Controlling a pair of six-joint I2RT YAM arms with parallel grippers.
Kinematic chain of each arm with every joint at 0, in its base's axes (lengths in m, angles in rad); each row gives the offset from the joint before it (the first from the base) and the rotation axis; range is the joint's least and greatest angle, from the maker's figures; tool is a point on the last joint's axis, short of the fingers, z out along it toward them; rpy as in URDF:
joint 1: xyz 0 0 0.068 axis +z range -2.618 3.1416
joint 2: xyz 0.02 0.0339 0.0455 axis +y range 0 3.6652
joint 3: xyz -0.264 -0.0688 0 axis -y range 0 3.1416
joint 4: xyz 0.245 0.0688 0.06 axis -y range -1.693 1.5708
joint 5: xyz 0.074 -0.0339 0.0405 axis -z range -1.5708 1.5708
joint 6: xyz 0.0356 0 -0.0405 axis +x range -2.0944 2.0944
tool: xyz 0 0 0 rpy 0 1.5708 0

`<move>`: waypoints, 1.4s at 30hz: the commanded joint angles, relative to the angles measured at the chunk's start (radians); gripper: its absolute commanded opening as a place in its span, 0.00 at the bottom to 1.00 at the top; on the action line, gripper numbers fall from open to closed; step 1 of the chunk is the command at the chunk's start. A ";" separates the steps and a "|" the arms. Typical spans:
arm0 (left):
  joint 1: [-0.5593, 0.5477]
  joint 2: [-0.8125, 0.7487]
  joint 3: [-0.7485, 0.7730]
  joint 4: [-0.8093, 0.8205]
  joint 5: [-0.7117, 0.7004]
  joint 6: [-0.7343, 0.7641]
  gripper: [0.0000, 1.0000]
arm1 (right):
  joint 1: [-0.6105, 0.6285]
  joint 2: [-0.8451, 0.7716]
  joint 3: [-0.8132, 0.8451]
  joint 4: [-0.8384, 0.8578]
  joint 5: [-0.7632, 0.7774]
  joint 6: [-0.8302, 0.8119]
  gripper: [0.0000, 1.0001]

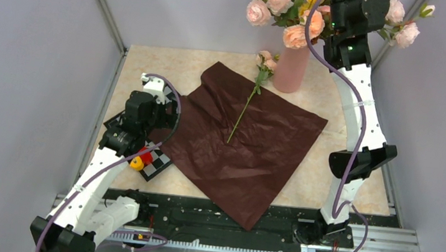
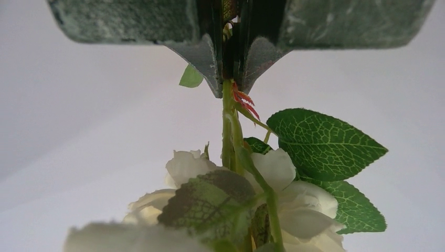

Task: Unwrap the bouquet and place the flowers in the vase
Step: Insert the fake flower into the vase.

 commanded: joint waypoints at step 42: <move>0.011 0.008 -0.007 0.031 0.023 -0.006 0.99 | -0.077 0.095 0.042 -0.006 -0.010 0.189 0.00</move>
